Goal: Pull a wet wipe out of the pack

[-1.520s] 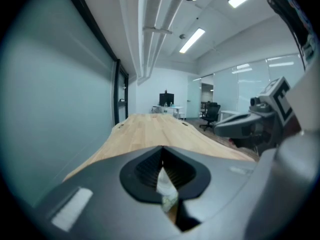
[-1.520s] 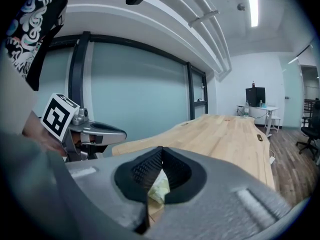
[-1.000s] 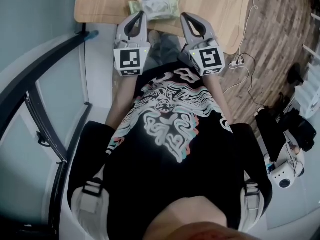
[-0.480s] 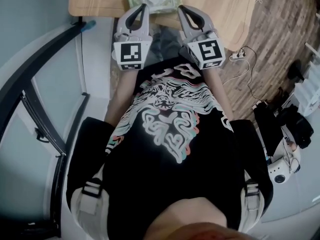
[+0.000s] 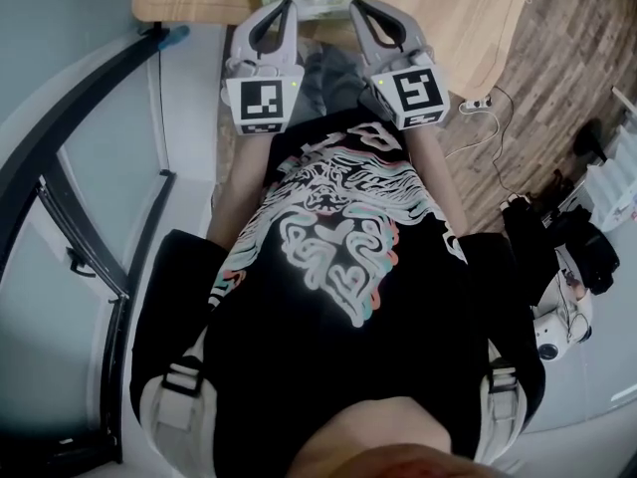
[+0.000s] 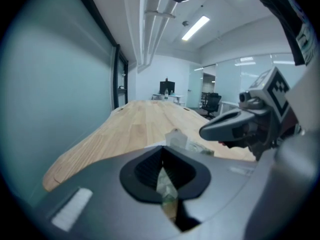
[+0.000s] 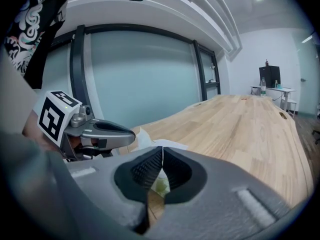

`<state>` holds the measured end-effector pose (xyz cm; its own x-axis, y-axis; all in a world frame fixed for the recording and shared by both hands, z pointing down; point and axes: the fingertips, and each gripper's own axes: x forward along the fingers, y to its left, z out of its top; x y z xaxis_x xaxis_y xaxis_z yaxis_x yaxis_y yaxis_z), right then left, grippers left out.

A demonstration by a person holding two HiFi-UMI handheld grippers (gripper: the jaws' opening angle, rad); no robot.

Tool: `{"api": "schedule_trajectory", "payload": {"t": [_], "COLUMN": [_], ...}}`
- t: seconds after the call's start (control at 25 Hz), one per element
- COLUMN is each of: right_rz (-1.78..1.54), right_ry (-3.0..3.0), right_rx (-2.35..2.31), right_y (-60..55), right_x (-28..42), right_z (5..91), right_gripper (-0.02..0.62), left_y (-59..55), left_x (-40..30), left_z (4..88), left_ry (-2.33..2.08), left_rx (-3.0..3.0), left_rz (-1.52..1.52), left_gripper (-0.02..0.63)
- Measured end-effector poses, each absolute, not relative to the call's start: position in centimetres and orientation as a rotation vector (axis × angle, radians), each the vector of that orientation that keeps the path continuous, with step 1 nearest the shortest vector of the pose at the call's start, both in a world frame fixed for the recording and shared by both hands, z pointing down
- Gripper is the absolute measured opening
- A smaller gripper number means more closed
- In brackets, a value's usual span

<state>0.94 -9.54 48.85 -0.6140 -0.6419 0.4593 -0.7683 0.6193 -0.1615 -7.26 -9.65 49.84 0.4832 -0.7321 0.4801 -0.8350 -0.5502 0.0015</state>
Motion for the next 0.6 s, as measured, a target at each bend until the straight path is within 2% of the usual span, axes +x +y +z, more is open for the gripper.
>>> {"api": "schedule_trajectory", "payload": {"t": [0.2, 0.24, 0.6], "right_rz": [0.505, 0.510, 0.519], "right_ry": [-2.485, -2.483, -2.471], "right_rx": [1.110, 1.105, 1.063], "right_y": [-9.8, -9.8, -10.5], "right_x": [0.4, 0.3, -0.7], "right_z": [49.7, 49.9, 50.6], "right_gripper": [0.007, 0.044, 0.104], "left_y": [-9.8, -9.8, -10.1], "left_x": [-7.4, -7.4, -7.1], "left_z": [50.1, 50.1, 50.2], "left_ry": [-1.333, -1.331, -1.302], "left_rx": [2.532, 2.537, 2.566], "left_rz": [0.671, 0.672, 0.696], "left_gripper": [-0.009, -0.009, -0.009]}}
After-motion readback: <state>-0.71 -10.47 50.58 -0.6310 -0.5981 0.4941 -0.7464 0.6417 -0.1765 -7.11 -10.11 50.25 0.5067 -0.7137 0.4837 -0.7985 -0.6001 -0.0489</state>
